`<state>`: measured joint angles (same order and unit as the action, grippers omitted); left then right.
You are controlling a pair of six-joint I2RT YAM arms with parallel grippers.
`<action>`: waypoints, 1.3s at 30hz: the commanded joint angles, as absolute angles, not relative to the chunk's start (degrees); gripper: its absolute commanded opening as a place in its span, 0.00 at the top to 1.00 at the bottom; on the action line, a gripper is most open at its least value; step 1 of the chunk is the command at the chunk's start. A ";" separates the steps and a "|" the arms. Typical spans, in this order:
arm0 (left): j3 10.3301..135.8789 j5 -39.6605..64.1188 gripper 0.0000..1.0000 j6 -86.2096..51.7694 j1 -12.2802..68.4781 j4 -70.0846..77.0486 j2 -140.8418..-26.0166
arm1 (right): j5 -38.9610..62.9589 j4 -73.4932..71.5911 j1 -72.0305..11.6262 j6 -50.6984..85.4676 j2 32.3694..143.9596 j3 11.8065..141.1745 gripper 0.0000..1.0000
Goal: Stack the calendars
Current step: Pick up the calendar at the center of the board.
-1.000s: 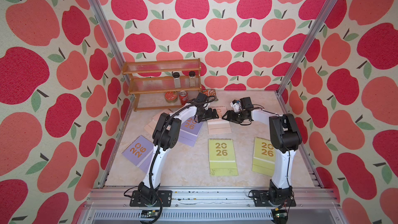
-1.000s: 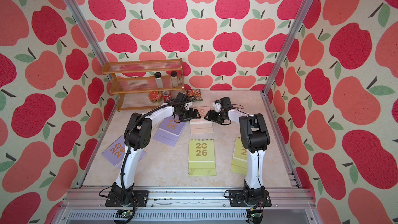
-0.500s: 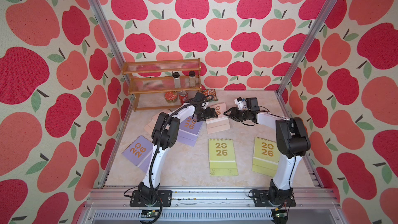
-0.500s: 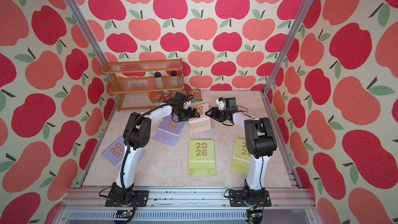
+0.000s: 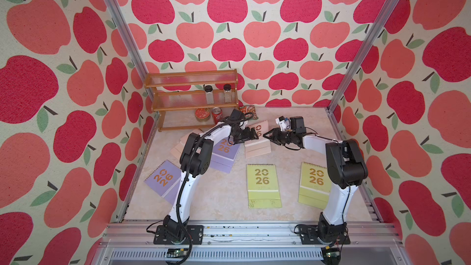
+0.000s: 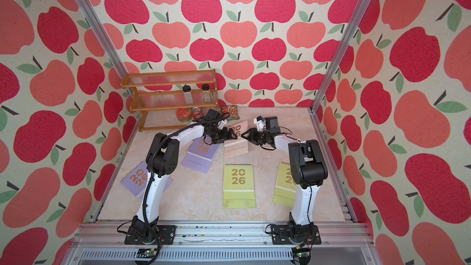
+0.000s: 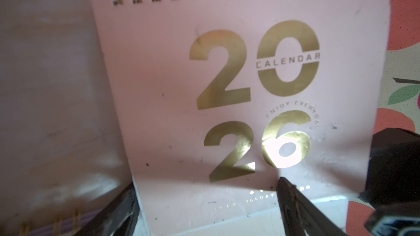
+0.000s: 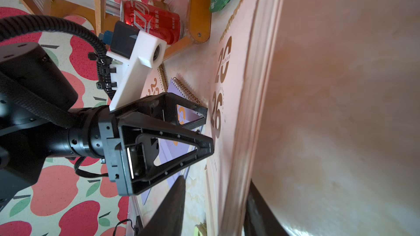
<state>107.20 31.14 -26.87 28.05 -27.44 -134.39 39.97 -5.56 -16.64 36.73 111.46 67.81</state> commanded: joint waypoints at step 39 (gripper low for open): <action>78.64 24.85 0.06 -19.15 23.99 -13.78 -99.21 | 43.77 -1.34 -19.12 44.42 69.16 39.35 1.00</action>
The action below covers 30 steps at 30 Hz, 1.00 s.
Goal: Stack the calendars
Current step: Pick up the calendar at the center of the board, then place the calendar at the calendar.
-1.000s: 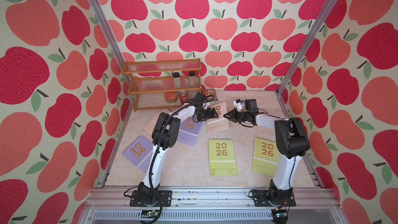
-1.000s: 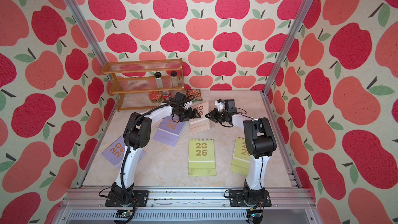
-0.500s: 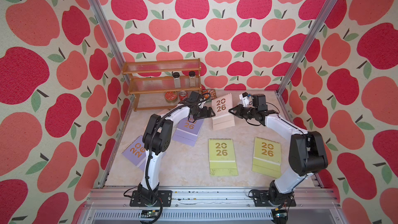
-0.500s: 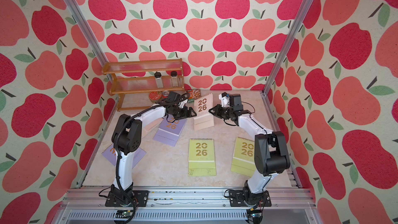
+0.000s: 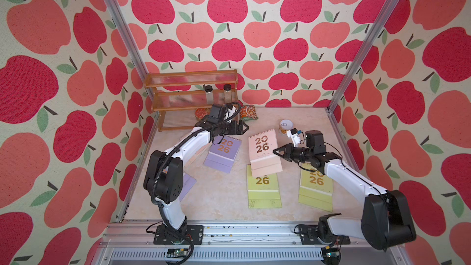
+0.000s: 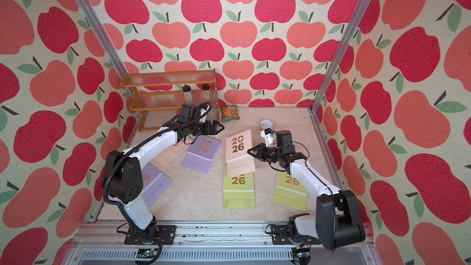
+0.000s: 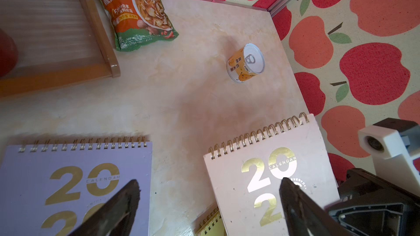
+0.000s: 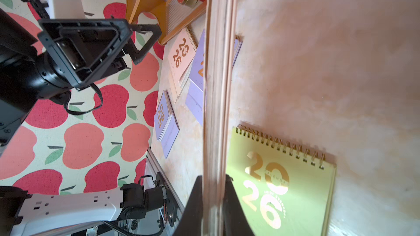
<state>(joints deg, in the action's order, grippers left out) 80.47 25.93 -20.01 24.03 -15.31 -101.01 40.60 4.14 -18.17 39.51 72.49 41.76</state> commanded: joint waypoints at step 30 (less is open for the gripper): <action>70.75 26.70 0.05 -19.90 23.99 -10.29 -92.91 | 39.55 -6.49 -24.52 53.57 55.70 16.62 1.00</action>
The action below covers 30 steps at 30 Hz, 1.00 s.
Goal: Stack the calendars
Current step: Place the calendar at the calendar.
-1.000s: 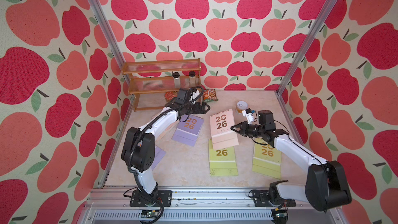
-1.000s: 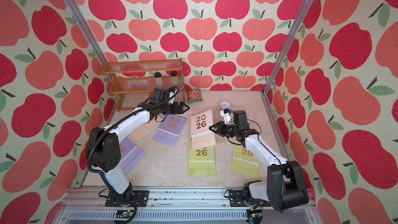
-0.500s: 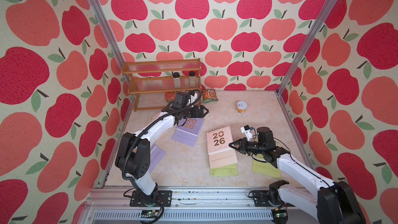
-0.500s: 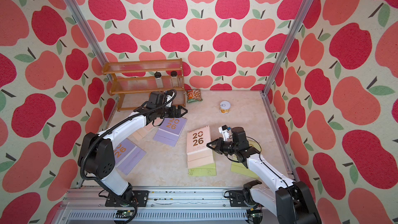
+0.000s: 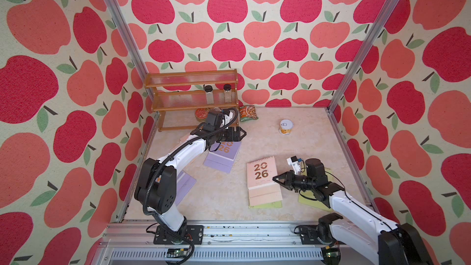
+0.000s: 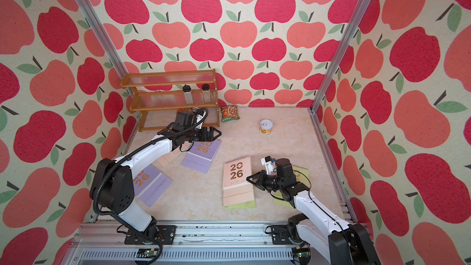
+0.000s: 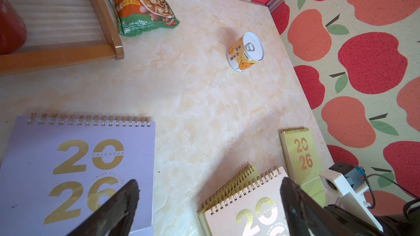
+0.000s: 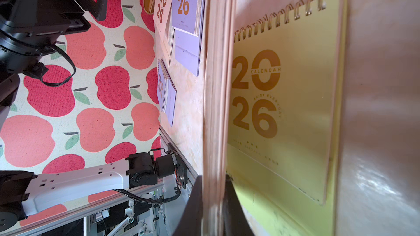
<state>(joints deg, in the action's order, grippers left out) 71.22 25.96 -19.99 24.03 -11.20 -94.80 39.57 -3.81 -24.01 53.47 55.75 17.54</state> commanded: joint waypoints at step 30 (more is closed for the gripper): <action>71.28 27.31 0.05 -19.51 23.99 -11.41 -94.10 | 27.62 13.73 -24.52 41.32 59.81 21.59 0.79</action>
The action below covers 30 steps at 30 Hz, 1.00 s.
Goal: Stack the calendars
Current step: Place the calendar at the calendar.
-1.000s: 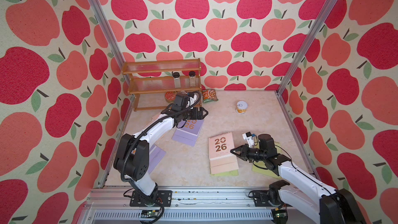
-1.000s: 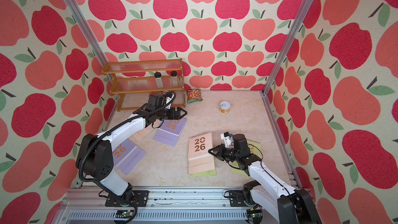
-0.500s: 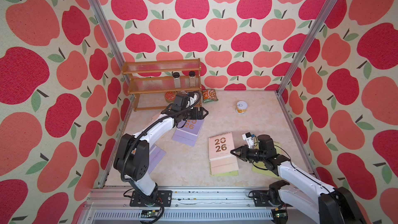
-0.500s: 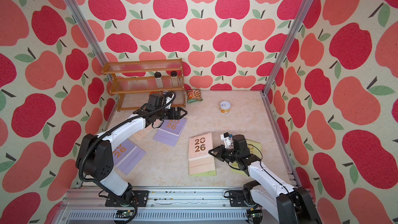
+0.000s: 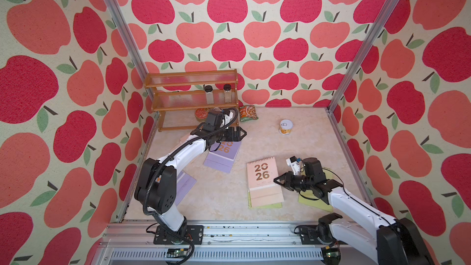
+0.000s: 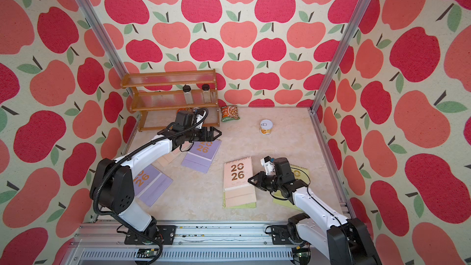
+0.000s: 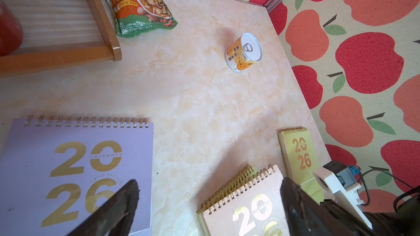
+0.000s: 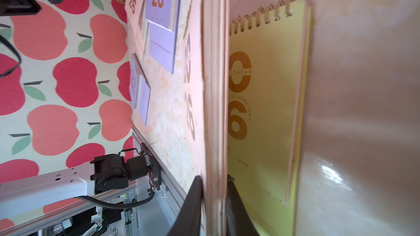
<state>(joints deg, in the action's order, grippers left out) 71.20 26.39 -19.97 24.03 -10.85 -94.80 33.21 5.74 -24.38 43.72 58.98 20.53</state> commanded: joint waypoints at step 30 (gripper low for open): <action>70.14 27.16 0.05 -18.98 23.99 -12.22 -93.87 | 21.68 18.02 -26.50 36.83 68.20 29.64 0.56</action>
<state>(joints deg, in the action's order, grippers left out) 71.18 26.39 -19.92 24.03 -11.00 -94.80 22.70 16.64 -25.78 38.26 67.83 28.29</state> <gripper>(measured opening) 0.947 0.443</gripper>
